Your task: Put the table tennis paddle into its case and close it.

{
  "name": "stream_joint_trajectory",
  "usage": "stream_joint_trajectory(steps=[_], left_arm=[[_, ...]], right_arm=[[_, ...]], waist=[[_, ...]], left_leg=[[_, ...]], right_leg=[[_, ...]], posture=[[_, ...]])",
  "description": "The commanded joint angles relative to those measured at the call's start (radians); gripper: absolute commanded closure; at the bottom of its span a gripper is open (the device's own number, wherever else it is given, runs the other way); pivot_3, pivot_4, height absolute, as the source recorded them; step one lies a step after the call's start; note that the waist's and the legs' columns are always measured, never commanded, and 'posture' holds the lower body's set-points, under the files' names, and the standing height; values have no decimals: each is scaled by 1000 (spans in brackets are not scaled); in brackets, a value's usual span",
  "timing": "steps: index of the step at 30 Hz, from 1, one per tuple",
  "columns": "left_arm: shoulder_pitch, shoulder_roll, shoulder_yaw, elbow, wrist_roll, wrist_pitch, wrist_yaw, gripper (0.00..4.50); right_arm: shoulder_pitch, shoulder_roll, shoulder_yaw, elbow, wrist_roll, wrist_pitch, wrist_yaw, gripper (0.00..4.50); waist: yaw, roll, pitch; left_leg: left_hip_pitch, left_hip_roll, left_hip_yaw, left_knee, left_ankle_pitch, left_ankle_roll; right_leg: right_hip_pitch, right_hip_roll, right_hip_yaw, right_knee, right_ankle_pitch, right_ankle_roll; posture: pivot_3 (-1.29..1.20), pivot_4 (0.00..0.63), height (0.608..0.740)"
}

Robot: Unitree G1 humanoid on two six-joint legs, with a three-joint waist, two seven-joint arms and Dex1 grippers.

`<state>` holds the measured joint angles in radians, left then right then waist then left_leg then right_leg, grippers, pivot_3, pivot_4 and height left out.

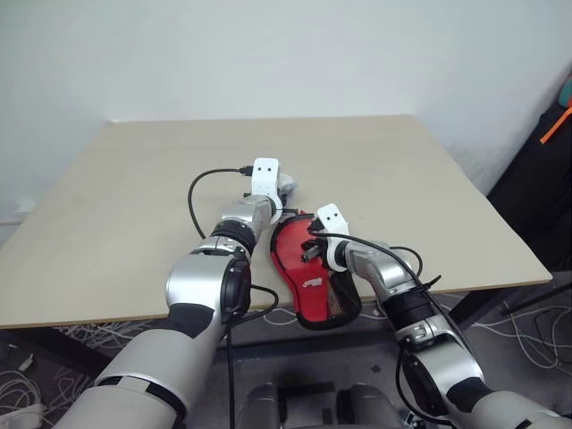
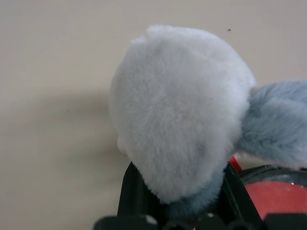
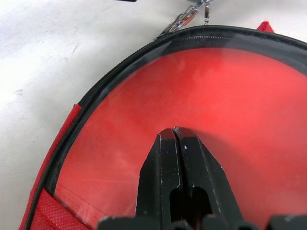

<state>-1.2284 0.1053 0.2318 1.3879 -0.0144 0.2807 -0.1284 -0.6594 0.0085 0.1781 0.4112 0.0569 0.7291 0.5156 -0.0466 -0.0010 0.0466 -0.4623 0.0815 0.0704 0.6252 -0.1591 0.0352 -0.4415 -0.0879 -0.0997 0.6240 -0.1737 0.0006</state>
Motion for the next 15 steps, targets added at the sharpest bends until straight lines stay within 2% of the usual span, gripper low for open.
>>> stream_joint_trajectory(steps=[1,15], left_arm=[[-68,-17,7,-28,7,-48,6,4252],[-75,-52,64,-27,-7,-134,68,4252]], right_arm=[[65,3,60,65,-5,95,15,4500],[87,1,50,33,-4,111,3,4500]], waist=[[0,0,0],[0,0,0]], left_leg=[[0,0,0,0,0,0],[0,0,0,1,0,0]], right_leg=[[0,0,0,0,0,0],[0,0,0,-1,0,0]], posture=[[0,0,722],[0,0,722]])
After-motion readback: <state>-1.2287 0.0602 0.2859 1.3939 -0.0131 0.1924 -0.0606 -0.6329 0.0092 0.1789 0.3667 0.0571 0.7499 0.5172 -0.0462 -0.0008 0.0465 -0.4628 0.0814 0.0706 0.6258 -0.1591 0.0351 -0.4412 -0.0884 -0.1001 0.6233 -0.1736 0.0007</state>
